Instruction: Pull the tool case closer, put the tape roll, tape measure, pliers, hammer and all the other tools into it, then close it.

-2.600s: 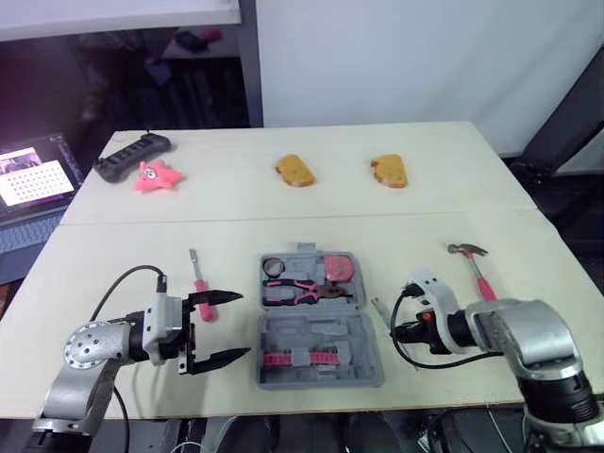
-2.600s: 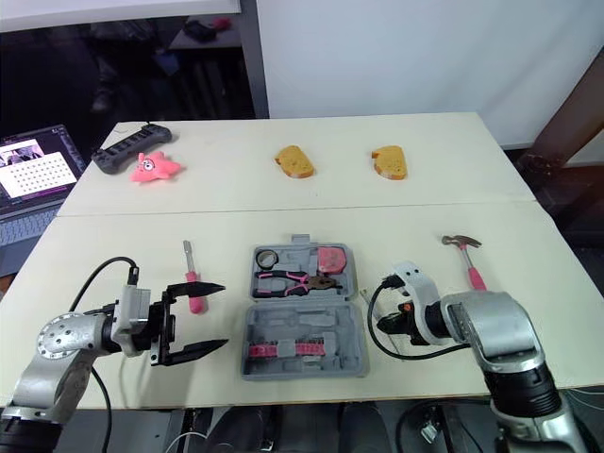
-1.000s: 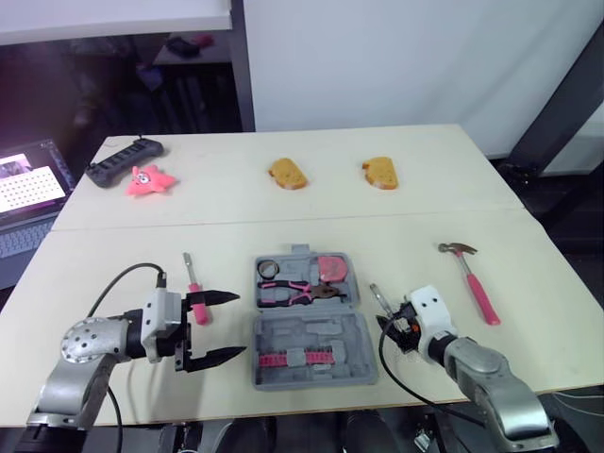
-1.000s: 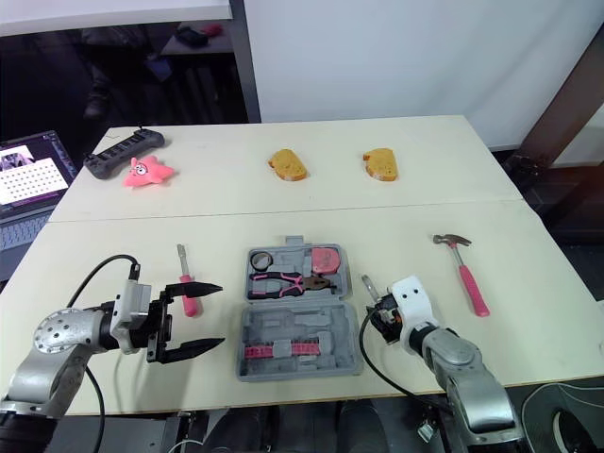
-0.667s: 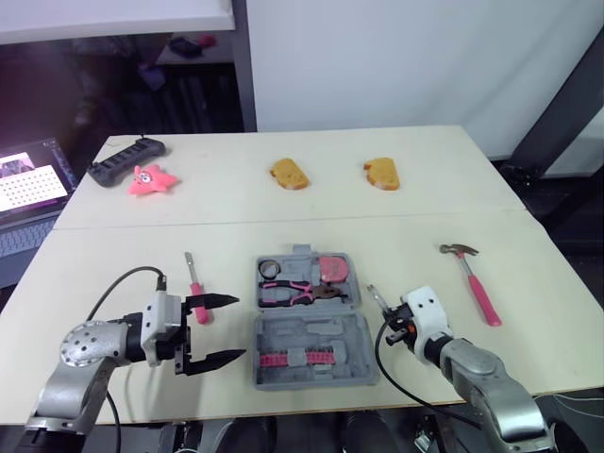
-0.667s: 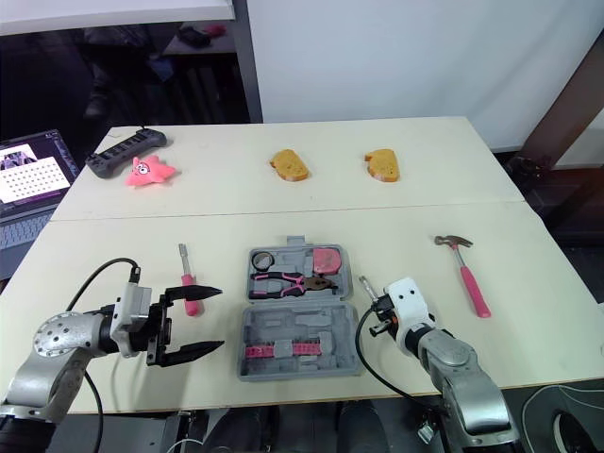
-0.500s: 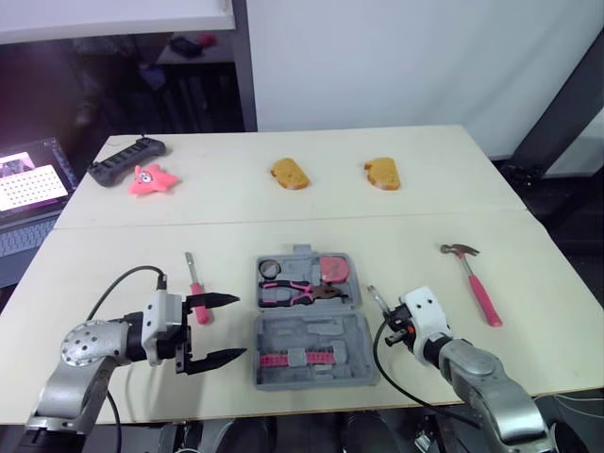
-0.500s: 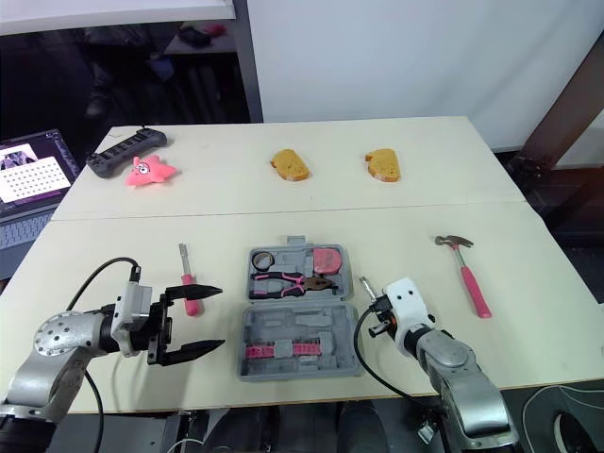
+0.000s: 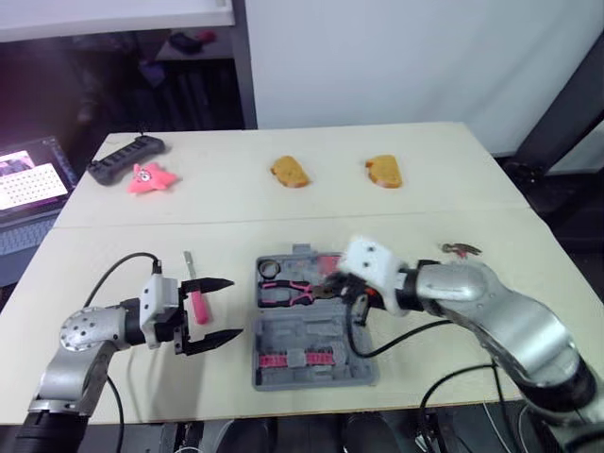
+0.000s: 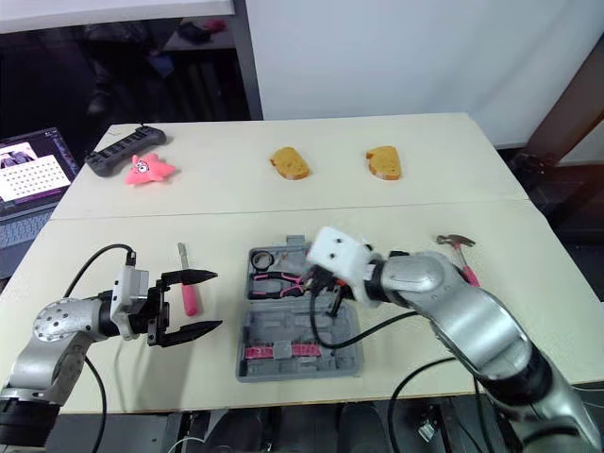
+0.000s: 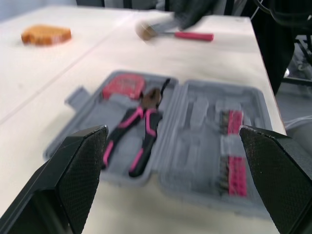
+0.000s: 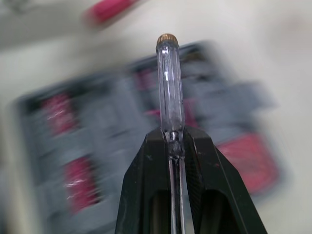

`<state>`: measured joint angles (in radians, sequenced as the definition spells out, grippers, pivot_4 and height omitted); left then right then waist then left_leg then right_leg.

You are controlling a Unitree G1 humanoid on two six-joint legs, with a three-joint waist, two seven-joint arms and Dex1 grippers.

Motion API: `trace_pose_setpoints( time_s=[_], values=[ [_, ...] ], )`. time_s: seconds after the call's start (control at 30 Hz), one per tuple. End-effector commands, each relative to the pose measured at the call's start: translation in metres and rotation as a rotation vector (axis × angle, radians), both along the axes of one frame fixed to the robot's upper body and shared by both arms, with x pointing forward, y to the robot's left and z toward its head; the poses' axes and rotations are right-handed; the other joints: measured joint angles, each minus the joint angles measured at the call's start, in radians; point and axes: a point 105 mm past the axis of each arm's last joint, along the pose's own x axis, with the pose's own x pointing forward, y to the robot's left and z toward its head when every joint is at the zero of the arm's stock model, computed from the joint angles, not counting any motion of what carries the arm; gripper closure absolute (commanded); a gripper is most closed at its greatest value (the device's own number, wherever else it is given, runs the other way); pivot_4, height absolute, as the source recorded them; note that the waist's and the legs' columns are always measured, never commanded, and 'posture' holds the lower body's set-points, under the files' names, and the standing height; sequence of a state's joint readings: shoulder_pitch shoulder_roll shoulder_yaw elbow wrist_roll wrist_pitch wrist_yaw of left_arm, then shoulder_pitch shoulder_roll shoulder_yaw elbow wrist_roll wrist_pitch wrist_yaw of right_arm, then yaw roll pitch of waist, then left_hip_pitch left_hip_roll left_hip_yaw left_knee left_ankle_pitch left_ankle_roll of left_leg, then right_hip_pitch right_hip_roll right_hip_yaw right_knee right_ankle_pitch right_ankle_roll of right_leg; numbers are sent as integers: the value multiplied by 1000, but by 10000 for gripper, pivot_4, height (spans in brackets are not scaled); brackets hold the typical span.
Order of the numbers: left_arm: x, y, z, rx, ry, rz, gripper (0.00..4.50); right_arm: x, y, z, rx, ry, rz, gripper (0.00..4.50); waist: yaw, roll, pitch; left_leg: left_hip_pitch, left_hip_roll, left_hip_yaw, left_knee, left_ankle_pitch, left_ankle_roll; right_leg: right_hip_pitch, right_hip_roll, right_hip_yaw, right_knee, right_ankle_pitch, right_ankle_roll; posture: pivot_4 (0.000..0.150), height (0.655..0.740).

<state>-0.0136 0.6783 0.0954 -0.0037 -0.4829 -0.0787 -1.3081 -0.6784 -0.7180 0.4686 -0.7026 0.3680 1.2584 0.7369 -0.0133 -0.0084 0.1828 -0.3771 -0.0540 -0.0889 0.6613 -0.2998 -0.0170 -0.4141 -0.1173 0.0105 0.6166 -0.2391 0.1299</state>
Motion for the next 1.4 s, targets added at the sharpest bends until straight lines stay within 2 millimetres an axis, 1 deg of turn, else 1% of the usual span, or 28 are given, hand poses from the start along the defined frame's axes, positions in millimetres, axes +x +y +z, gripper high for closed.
trace_pose_setpoints(
  time_s=[0.03, 0.1, 0.23, 0.37, 0.5, 0.77, 1.33, 1.37, 1.4],
  values=[
    [-4, 6, 4, 25, -23, -14, 0, 7, 13, -13, -100, 67, 23, 44677, 1, -1, 0, 0, -1, 0, 0, 0, 0, 0, -1, 0, 0, 0, 0, 1500, 7400],
    [-7, 8, 1, 34, -14, -21, 0, 15, 22, -21, -144, 87, 8, 44677, -2, -1, 0, -1, -1, 1, 0, 0, 0, 0, -1, 1, -2, 0, 0, 1500, 7400],
    [-11, 11, -3, 54, -7, -23, 0, 18, 36, -32, -188, 129, 16, 44677, -3, -1, 0, -2, -1, 1, 0, 0, 0, -4, -1, 1, 1, 0, 0, 1500, 7400],
    [-14, 11, -4, 57, -7, -24, 0, 16, 41, -40, -214, 156, 17, 44677, -2, -1, 0, -14, -1, 1, 2, 2, -4, -18, -1, 2, 7, 1, 0, 1500, 7400],
    [-17, 10, -4, 59, -7, -25, 0, 17, 44, -46, -227, 166, 23, 44677, -5, -1, 0, -15, -2, 1, 2, 3, -6, -20, -2, 2, 12, 1, 0, 1500, 7400],
    [-19, 9, -2, 60, -9, -21, 0, 20, 52, -57, -234, 156, 50, 44677, -7, -1, 0, -14, -2, 2, 2, 3, -6, -21, -1, 2, 12, 1, 0, 1500, 7400],
    [-21, 8, -2, 60, -9, -12, 0, 26, 57, -65, -239, 129, 76, 44677, -7, -1, 0, -14, -2, 2, 2, 3, -6, -21, 0, 2, 13, 1, 0, 1500, 7400],
    [-21, 8, -2, 60, -8, -12, 0, 27, 57, -64, -236, 126, 78, 40256, -7, -1, 0, -14, -3, 2, 2, 3, -6, -21, 0, 2, 13, 1, 0, 1500, 7400],
    [-22, 8, -2, 59, -7, -12, 0, 27, 58, -64, -232, 122, 78, 34857, -7, -1, 0, -14, -3, 2, 2, 3, -6, -21, 0, 2, 13, 1, 0, 1500, 7400]
  ],
)
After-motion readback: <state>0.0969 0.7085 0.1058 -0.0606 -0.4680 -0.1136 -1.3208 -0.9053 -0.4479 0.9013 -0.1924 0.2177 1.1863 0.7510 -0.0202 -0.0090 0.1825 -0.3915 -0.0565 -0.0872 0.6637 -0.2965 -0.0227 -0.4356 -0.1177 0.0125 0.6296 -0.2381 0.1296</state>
